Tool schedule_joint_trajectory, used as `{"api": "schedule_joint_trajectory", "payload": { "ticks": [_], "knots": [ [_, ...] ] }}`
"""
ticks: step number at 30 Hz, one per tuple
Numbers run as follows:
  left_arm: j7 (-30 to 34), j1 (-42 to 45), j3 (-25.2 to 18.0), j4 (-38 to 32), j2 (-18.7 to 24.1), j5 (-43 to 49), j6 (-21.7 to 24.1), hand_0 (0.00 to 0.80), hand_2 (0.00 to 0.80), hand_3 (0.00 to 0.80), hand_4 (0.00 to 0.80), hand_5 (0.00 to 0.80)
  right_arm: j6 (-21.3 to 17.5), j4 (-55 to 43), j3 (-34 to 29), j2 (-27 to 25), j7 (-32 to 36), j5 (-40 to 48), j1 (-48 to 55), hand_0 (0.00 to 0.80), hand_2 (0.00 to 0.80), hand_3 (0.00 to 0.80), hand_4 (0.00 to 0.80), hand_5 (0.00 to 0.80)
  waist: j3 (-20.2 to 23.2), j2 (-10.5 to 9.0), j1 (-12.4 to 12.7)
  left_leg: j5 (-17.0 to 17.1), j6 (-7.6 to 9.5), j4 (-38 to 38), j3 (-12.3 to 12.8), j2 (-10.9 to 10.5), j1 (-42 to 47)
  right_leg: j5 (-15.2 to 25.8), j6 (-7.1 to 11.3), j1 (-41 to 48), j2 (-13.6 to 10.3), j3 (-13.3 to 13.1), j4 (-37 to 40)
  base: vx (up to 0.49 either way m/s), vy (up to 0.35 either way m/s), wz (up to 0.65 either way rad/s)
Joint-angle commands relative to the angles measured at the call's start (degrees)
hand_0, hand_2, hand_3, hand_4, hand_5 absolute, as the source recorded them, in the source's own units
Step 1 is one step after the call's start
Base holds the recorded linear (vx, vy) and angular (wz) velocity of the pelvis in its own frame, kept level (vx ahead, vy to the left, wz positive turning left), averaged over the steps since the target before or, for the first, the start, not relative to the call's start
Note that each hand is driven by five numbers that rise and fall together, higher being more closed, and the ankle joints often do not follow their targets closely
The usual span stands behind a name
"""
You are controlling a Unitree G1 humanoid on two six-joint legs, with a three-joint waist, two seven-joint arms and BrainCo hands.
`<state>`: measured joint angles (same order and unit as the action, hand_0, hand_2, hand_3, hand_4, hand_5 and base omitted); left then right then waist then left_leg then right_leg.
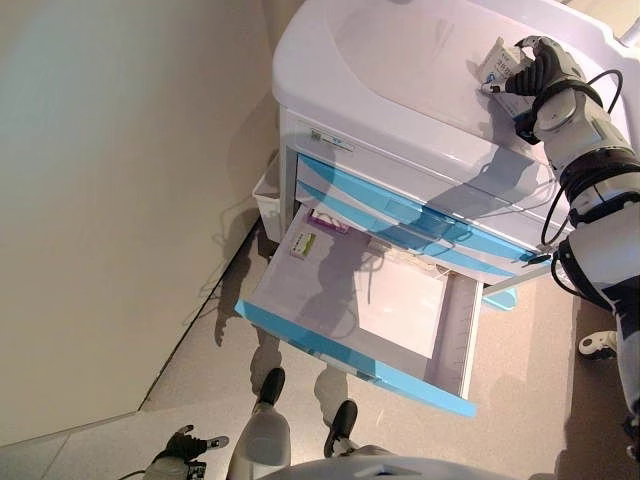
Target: Open the drawer and pick up the medicine
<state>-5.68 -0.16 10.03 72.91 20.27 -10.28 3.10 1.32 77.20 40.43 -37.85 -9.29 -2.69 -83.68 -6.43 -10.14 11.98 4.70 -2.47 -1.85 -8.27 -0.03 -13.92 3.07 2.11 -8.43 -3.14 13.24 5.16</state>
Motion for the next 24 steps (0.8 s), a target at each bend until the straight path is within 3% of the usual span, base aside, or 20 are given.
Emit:
{"api": "schedule_joint_trajectory", "payload": {
  "ticks": [1,16,19,24],
  "knots": [
    [-0.8,-1.8,0.7,1.0,0.9,-1.4,0.3,0.000,0.000,0.000,0.000,0.000,-1.6,1.6,1.3,1.6,-0.9,2.0,-4.7,0.000,0.000,0.000,0.000,0.000,-2.1,-0.70,1.4,-0.9,1.63,-2.2,2.2,-1.7,2.1,-0.5,3.17,-0.5,-0.3,0.3,-3.7,0.000,0.000,0.00],
    [0.0,-1.7,-0.6,1.7,1.7,-0.7,-0.1,0.000,0.000,0.000,0.000,0.000,-2.9,-4.2,-0.6,0.6,-1.9,7.4,-5.2,0.000,0.000,0.000,0.000,0.000,-0.2,-1.53,-0.2,-1.7,1.58,-2.4,3.9,-1.1,4.3,-0.6,3.13,0.7,0.1,-1.2,-3.6,-0.001,-0.001,-0.04],
    [-0.1,-1.1,-1.6,2.7,1.6,0.0,-0.3,0.000,0.000,0.000,0.000,0.000,-4.8,-11.8,-4.2,-1.2,-3.7,13.0,-3.4,0.000,0.000,0.000,0.000,0.000,0.7,-1.13,-1.3,-2.1,1.55,-2.6,5.2,-1.0,5.7,-0.7,3.13,1.3,0.2,-2.1,-3.7,-0.007,0.016,-0.11],
    [-0.5,0.3,-3.3,3.3,1.0,1.1,-0.6,0.000,0.000,0.000,0.000,0.000,-6.3,-24.0,-9.2,-5.3,-7.3,13.2,1.6,0.000,0.000,0.000,0.000,0.000,2.3,0.24,-2.9,-3.0,1.73,-2.8,7.3,-0.9,7.9,-0.6,3.32,2.5,0.3,-3.7,-3.3,0.016,0.030,-0.22]
  ]
}}
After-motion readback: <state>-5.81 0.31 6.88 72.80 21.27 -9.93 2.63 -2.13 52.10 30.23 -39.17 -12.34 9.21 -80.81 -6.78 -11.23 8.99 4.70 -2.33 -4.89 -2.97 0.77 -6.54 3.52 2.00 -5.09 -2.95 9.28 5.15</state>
